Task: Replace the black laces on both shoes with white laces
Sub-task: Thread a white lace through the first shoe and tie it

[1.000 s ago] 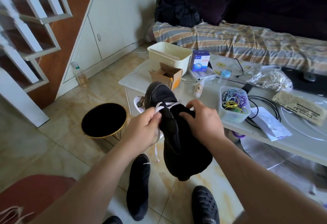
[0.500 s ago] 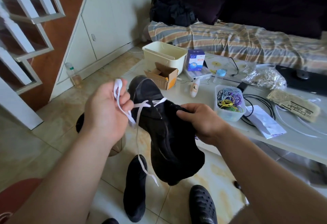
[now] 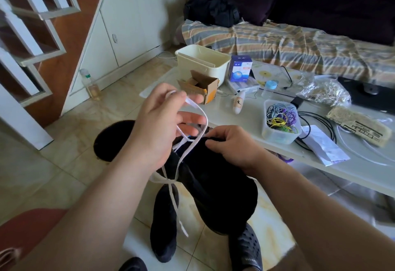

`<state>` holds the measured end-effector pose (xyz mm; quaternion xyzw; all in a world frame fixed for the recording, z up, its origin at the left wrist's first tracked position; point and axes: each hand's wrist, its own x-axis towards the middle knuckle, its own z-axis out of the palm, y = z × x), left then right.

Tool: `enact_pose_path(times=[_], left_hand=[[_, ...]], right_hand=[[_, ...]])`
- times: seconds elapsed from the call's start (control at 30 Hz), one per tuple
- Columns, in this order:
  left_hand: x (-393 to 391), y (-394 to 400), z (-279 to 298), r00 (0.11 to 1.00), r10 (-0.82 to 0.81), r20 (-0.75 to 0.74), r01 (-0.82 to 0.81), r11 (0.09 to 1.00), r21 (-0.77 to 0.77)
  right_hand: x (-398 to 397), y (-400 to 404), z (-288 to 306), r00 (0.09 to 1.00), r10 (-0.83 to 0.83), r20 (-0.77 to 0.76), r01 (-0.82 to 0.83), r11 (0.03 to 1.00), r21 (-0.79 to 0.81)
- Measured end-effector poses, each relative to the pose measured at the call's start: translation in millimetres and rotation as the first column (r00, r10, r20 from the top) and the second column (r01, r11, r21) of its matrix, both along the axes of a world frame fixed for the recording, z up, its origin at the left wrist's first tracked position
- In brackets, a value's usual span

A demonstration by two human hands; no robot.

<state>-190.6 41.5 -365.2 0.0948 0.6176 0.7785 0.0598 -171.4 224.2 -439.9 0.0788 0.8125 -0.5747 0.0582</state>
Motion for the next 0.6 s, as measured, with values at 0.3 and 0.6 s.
enact_pose_path(times=[0.3, 0.6], left_hand=[[-6, -8, -31, 0.993, -0.066, -0.094, -0.013, 0.75, -0.661], [3, -8, 8, 0.941, -0.274, 0.197, 0.215, 0.937, 0.277]], right_hand=[[7, 0, 13, 0.972, 0.184, -0.144, -0.133, 0.944, 0.303], [-1, 13, 1, 0.995, 0.072, -0.065, -0.046, 0.942, 0.333]])
